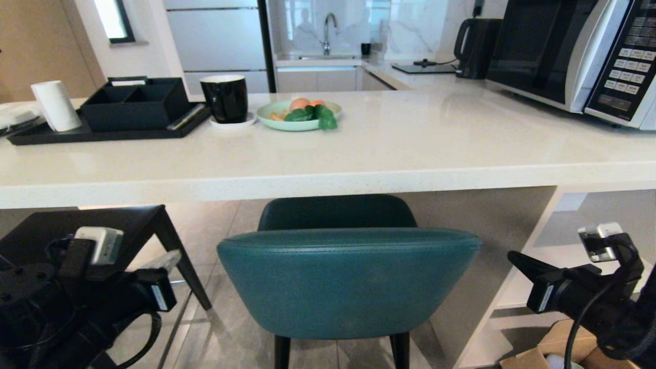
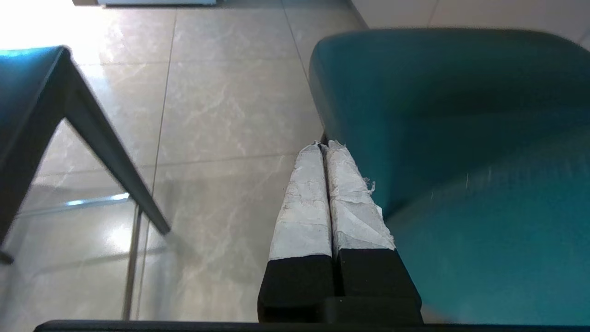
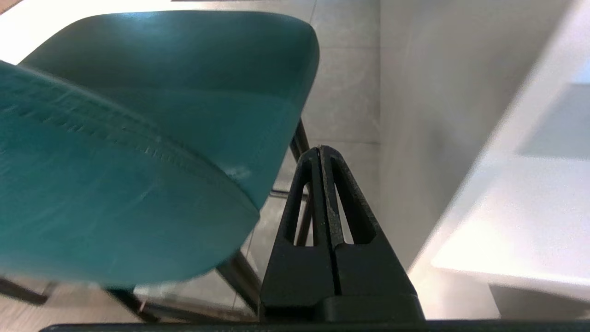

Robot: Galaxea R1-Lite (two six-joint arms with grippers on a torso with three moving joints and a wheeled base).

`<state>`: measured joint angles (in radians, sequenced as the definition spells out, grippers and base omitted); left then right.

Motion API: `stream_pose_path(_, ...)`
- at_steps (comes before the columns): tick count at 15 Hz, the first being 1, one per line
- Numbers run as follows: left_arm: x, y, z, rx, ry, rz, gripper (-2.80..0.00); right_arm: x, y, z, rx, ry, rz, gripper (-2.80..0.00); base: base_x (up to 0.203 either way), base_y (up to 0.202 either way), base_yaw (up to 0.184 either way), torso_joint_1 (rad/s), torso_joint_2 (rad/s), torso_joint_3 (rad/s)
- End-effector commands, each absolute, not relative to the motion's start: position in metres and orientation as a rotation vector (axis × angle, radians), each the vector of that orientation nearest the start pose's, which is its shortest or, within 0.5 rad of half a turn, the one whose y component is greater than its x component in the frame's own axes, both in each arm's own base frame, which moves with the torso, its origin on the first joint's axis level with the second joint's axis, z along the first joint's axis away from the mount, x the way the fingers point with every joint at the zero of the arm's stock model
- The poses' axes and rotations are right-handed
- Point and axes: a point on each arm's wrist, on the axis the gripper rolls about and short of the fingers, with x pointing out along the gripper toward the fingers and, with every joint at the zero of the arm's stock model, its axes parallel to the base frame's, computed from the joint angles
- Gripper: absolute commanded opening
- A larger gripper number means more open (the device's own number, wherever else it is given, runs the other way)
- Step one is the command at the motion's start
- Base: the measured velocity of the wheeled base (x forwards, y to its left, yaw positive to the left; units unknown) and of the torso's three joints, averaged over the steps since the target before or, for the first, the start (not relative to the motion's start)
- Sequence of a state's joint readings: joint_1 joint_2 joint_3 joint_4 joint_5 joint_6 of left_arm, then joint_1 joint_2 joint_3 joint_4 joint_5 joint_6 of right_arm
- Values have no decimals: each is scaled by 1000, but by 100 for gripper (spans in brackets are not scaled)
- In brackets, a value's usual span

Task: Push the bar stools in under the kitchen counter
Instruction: Pull the blue chair out from under the dining table

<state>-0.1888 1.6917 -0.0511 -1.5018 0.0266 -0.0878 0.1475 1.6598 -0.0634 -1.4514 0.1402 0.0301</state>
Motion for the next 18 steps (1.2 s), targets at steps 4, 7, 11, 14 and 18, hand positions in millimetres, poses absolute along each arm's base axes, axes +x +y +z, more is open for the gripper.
stream_pose_path(4, 232, -62, 81, -61, 201, -151, -280, 220, 51, 78, 30, 240, 321, -280, 0, 0, 0, 0, 0, 0)
stream_pose_path(7, 238, -64, 70, -73, 243, -148, -280, 231, 58, 65, 30, 283, 314, -280, 0, 0, 0, 0, 0, 0)
stream_pose_path(11, 256, -67, 58, -79, 259, -134, -280, 260, 70, 59, 51, 254, 292, -280, 0, 0, 0, 0, 0, 0)
stream_pose_path(14, 271, -70, 56, -77, 238, -122, -280, 275, 74, 51, 55, 253, 271, -280, 0, 0, 0, 0, 0, 0)
stream_pose_path(18, 294, -76, 53, -81, 195, -105, -280, 298, 78, 47, 58, 216, 247, -280, 0, 0, 0, 0, 0, 0)
